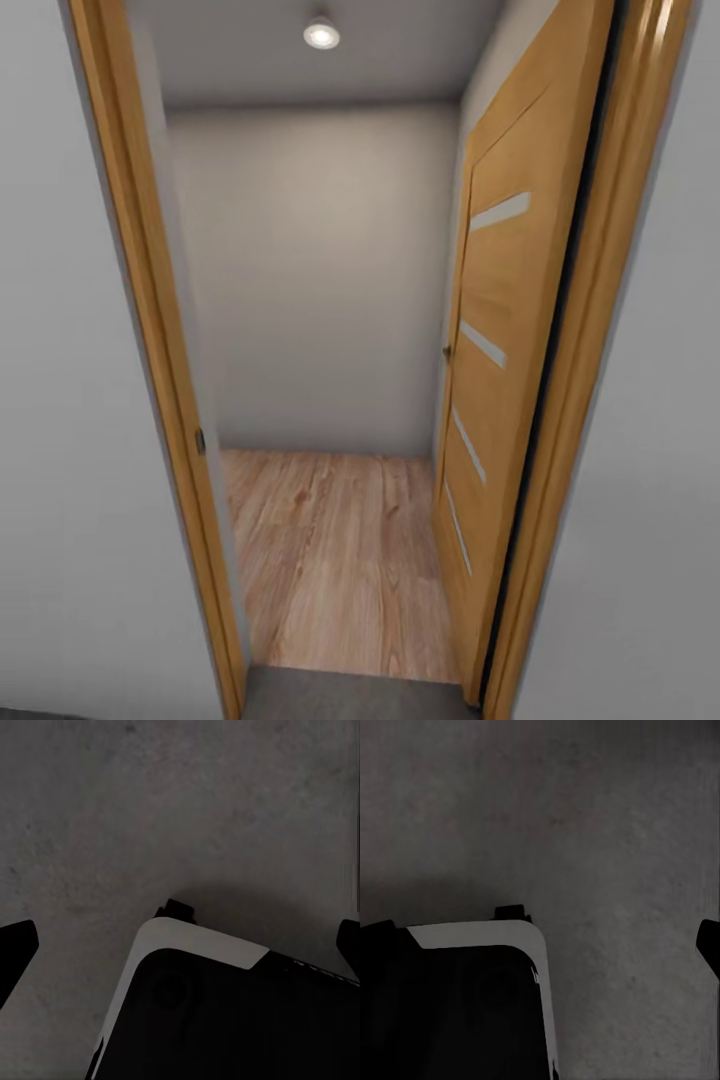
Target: Move the two storage containers from the living room to the garage. In the garage, place one container on the floor and stack the other container on top of it (either order is fine).
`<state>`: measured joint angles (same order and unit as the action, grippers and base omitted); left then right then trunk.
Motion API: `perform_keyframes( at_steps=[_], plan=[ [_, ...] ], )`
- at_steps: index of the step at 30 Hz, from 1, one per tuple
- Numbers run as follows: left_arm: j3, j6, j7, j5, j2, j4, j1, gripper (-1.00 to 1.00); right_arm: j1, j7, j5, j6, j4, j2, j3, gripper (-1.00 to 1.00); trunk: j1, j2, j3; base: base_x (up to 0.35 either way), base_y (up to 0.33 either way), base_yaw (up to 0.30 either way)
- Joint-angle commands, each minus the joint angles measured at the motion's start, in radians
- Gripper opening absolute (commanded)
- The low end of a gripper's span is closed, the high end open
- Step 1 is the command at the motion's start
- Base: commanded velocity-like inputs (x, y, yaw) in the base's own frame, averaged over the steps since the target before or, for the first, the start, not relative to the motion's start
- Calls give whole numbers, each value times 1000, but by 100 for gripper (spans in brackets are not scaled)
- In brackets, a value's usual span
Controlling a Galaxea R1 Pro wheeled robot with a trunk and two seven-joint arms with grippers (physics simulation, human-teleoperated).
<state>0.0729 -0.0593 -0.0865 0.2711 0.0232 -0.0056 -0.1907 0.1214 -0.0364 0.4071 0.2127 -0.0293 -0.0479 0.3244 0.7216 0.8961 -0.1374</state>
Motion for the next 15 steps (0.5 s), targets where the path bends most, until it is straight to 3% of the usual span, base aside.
perform_keyframes(
  at_steps=[1, 12, 15],
  plan=[
    [7, -3, -1, 0, 0, 1, -1, 100, 1, 0, 7, 5, -3, 0, 8, 100, 1, 1, -1, 301, -151, 268],
    [7, -2, -1, 0, 0, 1, -1, 100, 1, 0, 7, 5, -3, 0, 9, 100, 1, 1, -1, 313, -75, 266],
    [7, -1, -1, 0, 0, 1, -1, 100, 1, 0, 7, 5, -3, -1, 10, 100, 1, 1, -1, 316, -11, 143]
  ],
)
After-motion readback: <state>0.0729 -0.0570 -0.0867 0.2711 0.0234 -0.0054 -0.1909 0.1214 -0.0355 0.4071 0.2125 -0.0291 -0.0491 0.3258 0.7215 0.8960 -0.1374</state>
